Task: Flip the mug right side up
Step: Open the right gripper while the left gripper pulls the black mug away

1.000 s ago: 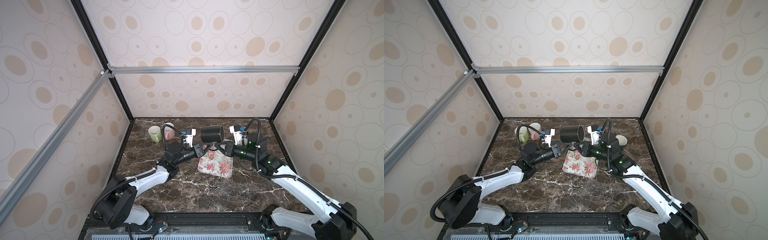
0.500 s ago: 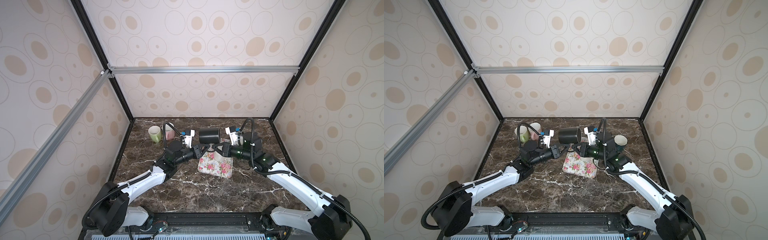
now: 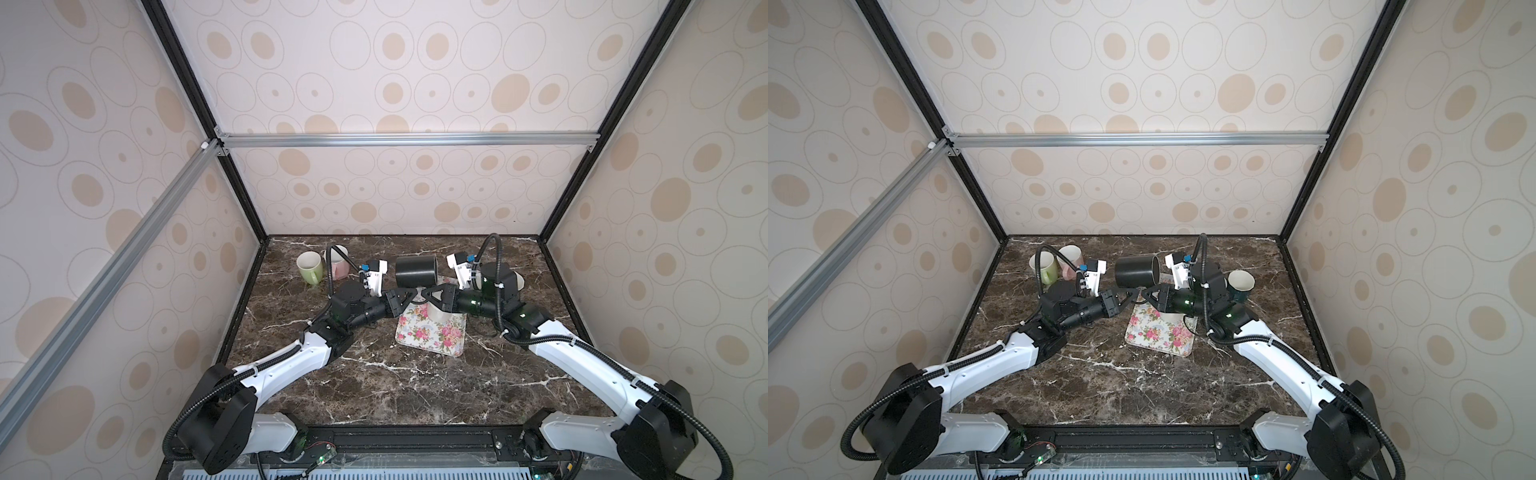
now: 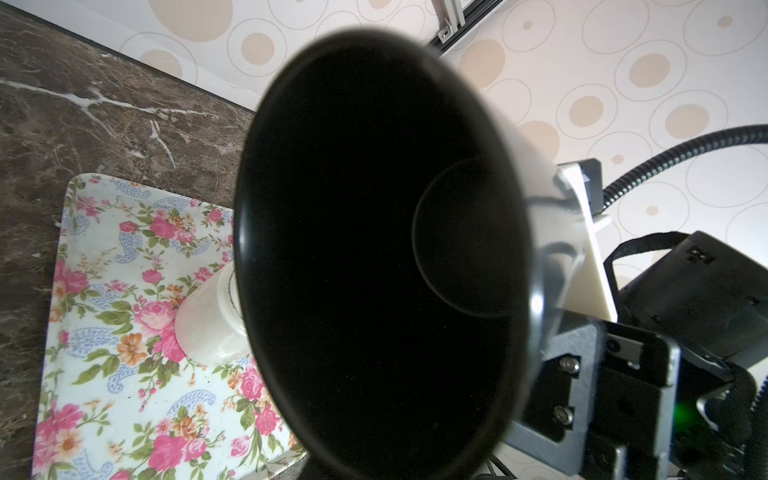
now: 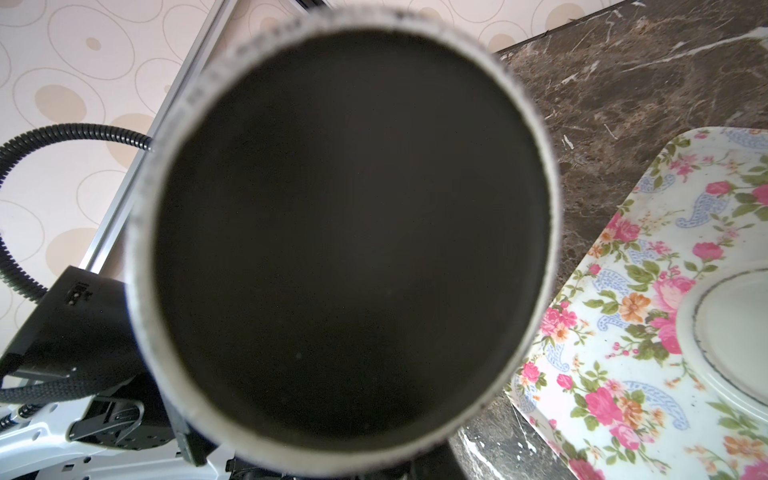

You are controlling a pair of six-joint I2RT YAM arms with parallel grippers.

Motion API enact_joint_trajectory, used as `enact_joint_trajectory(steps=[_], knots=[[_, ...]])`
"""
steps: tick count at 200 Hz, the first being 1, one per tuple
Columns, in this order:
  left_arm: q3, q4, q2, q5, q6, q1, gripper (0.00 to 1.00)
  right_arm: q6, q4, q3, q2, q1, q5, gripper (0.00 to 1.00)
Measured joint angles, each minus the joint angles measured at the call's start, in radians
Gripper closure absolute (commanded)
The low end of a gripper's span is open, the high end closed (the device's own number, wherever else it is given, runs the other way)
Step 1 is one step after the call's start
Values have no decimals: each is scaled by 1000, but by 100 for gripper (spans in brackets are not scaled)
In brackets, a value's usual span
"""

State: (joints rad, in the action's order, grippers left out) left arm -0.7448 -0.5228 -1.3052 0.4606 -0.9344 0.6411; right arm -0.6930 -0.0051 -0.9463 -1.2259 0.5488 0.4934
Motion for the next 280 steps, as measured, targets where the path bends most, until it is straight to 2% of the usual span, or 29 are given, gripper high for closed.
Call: enact_joint_trajectory(steps=[54,113,145,198,280], knots=[[0,1,8,-6,15,6,100,-21,14,0,-1,1,5,71],[0,6,8,-10,18,8,100,-42,42,7,-1,2,5,53],[-6,79,18,-52,54,8,100,-40,39,14,-1,2,-3,41],[-13,181,54,-108,98,8,100,-12,11,14,8,3,-58,30],[-45,364,69,-224,145,-14,100,10,-57,52,96,3,-155,30]])
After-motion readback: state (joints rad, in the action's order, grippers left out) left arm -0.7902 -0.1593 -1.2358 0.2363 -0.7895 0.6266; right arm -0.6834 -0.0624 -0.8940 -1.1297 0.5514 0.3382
